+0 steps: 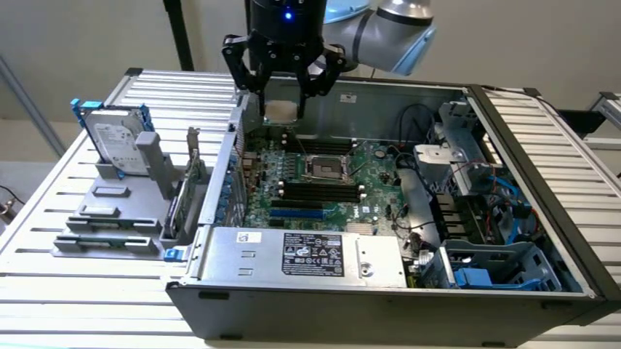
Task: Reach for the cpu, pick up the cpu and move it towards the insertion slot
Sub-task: 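Pick up the cpu and move it towards the insertion slot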
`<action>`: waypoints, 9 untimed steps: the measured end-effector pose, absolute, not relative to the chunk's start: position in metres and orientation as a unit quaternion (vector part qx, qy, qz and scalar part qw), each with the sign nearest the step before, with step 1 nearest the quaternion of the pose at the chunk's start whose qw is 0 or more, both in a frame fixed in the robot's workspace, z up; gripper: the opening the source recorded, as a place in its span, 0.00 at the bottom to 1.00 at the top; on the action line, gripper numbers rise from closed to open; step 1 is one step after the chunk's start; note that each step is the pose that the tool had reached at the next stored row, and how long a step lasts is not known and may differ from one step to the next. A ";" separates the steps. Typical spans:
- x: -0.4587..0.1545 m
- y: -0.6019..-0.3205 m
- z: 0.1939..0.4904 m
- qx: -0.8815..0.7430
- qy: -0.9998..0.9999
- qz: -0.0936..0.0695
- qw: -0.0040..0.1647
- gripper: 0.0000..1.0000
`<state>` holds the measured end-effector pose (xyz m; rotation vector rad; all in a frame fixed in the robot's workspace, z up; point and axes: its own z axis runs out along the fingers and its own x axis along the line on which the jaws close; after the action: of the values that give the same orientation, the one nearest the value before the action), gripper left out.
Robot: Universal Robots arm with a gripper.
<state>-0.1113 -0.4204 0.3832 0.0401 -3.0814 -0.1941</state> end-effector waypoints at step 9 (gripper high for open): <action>-0.074 -0.404 0.376 0.013 -0.998 -0.062 0.027 0.55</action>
<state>-0.0741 -0.4040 0.3763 0.0400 -3.0815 -0.1929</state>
